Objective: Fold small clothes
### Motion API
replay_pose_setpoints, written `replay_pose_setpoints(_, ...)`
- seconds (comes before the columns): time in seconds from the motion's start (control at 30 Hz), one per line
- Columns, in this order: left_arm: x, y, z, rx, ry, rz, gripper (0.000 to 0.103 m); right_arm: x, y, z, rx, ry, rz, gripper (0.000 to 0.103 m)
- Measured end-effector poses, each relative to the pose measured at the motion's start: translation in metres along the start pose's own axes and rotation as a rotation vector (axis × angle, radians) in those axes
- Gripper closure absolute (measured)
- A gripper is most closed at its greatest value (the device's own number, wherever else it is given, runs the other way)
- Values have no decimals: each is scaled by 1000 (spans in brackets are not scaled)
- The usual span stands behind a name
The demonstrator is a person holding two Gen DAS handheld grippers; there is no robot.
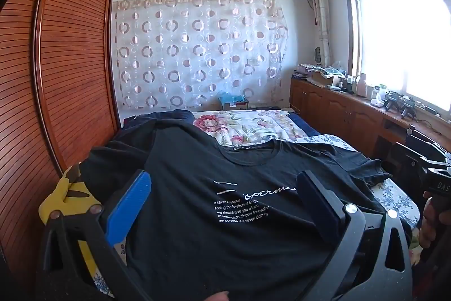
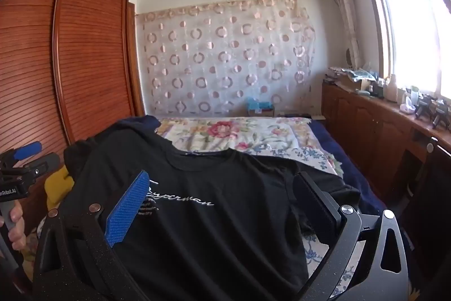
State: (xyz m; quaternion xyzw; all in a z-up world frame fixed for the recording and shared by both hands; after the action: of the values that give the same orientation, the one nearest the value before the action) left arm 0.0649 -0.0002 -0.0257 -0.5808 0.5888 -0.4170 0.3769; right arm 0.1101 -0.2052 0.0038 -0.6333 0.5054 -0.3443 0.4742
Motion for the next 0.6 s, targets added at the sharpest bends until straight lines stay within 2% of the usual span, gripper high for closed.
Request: replay_pose_setpoints(0.6, -2, -5, -9, 20, -27, 13, 0, 2, -5, -4, 14, 2, 2, 0)
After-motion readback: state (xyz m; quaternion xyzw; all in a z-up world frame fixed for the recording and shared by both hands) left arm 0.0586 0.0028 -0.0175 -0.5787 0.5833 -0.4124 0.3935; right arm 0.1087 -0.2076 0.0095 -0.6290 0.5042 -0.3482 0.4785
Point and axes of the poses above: each gripper's, at about its wrist camera, not at the fingertips, and z roughly the way its jaws point, x to its right, y to its underside, the point moved 7 cm from there along z, roughly the way its jaws point, and after that the axes turned 3 degrees about y, right-handed, at the moved point
